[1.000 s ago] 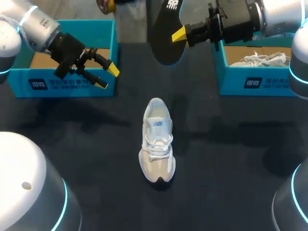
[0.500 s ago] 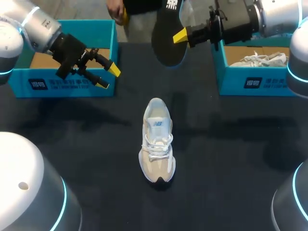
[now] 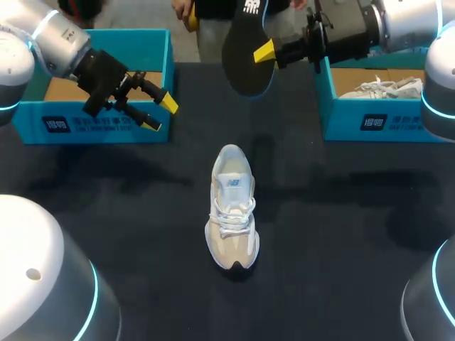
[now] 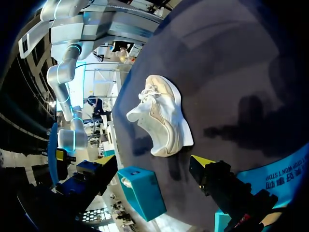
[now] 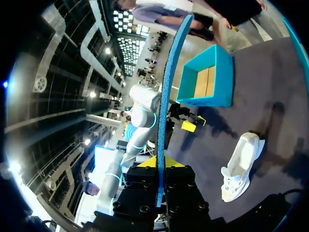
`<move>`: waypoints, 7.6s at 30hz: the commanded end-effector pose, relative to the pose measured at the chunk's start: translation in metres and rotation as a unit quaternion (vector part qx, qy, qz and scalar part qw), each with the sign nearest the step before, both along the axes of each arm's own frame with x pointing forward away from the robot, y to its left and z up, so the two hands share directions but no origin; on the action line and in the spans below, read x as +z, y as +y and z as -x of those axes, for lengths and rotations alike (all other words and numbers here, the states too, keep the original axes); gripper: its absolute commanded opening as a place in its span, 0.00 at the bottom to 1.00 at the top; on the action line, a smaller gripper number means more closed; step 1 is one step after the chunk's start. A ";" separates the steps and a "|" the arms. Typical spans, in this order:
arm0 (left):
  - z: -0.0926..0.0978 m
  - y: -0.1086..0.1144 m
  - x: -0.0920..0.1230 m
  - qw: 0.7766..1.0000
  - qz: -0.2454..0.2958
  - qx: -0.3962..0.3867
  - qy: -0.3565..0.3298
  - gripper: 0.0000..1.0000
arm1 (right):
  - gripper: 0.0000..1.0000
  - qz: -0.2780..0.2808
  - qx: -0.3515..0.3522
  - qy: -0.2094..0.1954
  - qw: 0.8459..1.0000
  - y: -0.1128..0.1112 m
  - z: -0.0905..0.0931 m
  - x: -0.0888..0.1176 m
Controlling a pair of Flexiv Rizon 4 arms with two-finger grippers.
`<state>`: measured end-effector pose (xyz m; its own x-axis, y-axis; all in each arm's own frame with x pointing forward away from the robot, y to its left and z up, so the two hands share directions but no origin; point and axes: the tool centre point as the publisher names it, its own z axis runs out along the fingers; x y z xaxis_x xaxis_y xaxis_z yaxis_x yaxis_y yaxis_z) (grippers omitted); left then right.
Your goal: Take the shoe out of the shoebox, open the shoe tongue, remove and reinsert the insole, then place the shoe into the shoebox
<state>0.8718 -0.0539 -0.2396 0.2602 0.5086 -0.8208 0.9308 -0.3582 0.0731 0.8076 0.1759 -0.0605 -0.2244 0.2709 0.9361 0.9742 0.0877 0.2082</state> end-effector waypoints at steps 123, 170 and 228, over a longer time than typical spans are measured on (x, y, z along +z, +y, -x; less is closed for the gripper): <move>-0.001 0.000 0.000 1.000 -0.001 -0.001 0.000 1.00 | 0.00 -0.030 -0.004 -0.325 0.945 0.034 -0.036 -0.230; -0.001 0.000 0.000 1.000 -0.001 -0.001 0.000 1.00 | 0.00 -0.013 0.041 -0.378 0.925 0.037 -0.023 -0.269; -0.001 0.000 0.000 1.000 -0.001 -0.001 0.000 1.00 | 0.45 0.003 0.058 -0.383 0.922 0.042 -0.011 -0.269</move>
